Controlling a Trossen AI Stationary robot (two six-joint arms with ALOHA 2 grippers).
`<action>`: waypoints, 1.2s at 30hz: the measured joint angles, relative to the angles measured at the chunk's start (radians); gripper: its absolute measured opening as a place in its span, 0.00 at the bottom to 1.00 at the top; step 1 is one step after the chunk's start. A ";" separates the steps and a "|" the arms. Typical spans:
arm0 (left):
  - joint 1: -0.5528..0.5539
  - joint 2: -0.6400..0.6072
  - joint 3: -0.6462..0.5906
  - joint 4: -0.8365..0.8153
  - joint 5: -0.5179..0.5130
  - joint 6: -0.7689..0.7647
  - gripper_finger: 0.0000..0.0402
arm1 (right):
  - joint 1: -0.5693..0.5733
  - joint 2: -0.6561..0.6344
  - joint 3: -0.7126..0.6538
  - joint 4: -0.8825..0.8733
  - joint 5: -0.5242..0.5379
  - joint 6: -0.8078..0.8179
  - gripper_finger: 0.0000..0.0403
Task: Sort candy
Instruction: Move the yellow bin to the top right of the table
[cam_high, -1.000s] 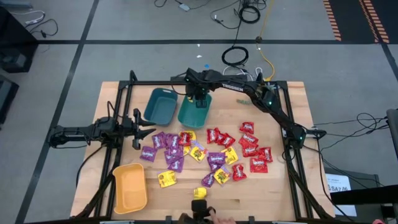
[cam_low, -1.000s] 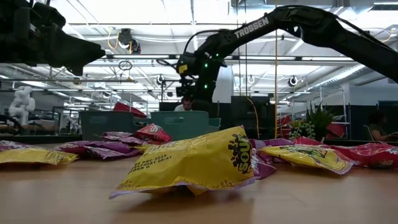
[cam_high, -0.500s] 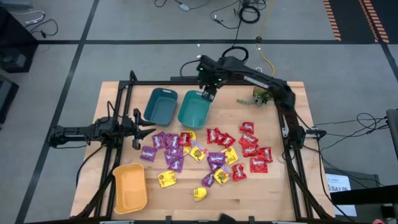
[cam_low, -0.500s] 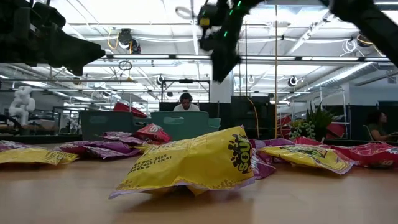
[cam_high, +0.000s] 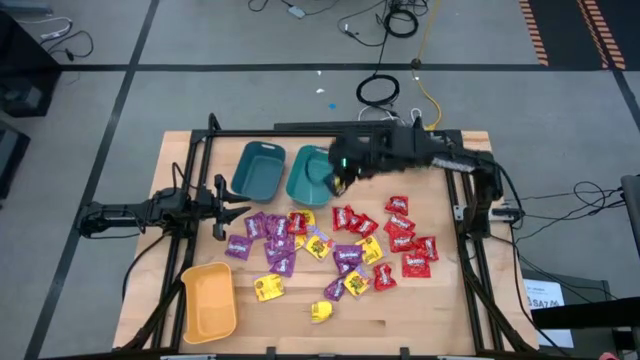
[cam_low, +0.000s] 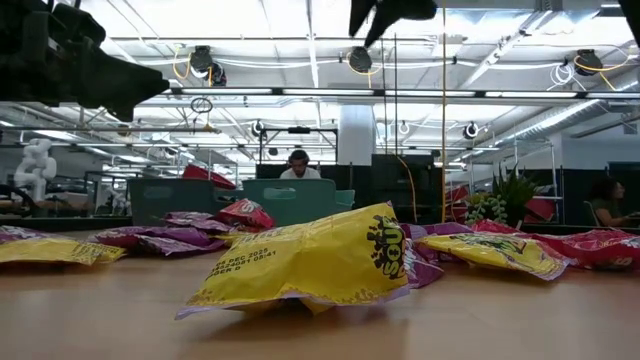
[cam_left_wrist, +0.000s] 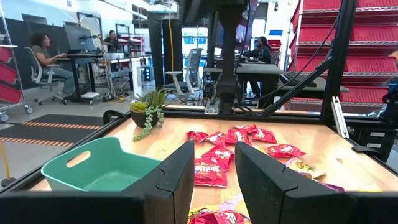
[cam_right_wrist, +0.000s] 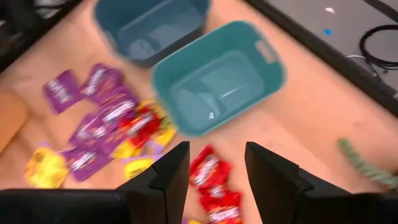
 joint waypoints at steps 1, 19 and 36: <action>0.000 0.000 0.000 0.001 0.000 0.000 0.31 | 0.033 0.002 0.000 -0.001 0.017 0.023 0.36; 0.000 0.000 0.000 0.092 -0.015 -0.140 0.31 | 0.360 0.018 -0.113 -0.021 0.253 0.381 0.36; 0.000 0.001 0.011 0.197 -0.083 -0.286 0.32 | 0.438 0.019 -0.225 0.065 0.171 0.486 0.36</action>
